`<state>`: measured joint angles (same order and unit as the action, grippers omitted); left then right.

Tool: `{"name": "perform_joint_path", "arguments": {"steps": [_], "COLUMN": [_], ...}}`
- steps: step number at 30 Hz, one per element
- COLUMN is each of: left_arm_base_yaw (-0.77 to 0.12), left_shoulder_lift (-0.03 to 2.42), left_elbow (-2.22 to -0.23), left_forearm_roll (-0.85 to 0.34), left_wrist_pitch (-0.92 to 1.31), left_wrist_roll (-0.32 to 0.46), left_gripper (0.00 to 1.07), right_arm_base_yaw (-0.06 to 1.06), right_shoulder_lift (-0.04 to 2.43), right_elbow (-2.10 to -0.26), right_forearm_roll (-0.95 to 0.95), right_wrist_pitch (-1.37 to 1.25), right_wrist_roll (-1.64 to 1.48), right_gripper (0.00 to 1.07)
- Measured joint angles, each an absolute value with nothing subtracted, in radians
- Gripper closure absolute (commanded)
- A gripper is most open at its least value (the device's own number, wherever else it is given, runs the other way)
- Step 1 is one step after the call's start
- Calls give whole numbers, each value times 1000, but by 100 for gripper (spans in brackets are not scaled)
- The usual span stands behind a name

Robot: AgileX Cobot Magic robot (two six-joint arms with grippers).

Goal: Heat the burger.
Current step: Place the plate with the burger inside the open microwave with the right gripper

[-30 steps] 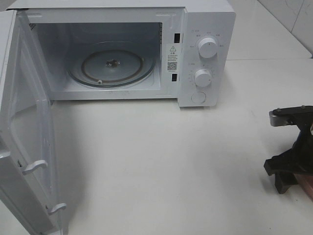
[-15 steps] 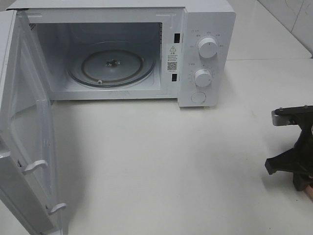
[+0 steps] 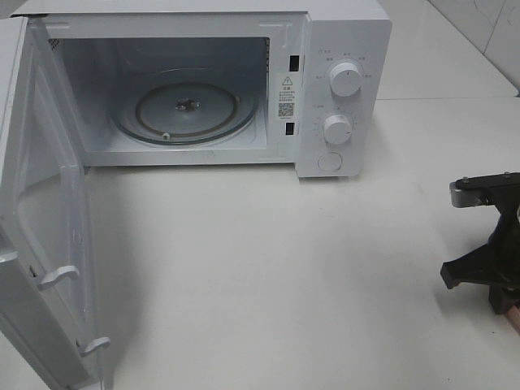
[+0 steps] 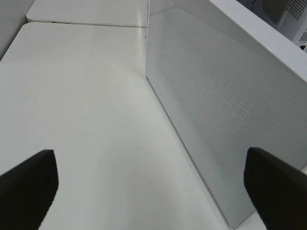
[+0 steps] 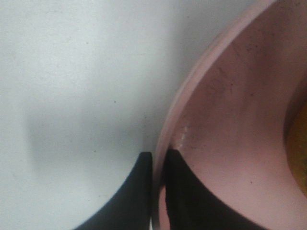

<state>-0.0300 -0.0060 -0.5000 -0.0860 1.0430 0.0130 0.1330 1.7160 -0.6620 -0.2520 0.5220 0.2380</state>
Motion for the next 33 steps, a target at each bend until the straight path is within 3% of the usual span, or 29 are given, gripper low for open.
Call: {"name": "perform_joint_path", "arguments": {"steps": [10, 33], "left_arm_base_yaw": [-30, -30], "left_shoulder_lift": [-6, -6], "left_elbow": [-500, -500], "left_forearm_roll": [-86, -86], "left_wrist_pitch": [1043, 1043], "left_wrist_roll": [13, 13], "left_gripper": [9, 9], "right_arm_base_yaw": [243, 493], "right_shoulder_lift": [1716, 1688], "right_elbow": [-662, -662], "right_forearm_roll": [-447, -655], "right_wrist_pitch": [602, 816], "right_wrist_roll": [452, 703], "right_gripper": [107, 107]}}
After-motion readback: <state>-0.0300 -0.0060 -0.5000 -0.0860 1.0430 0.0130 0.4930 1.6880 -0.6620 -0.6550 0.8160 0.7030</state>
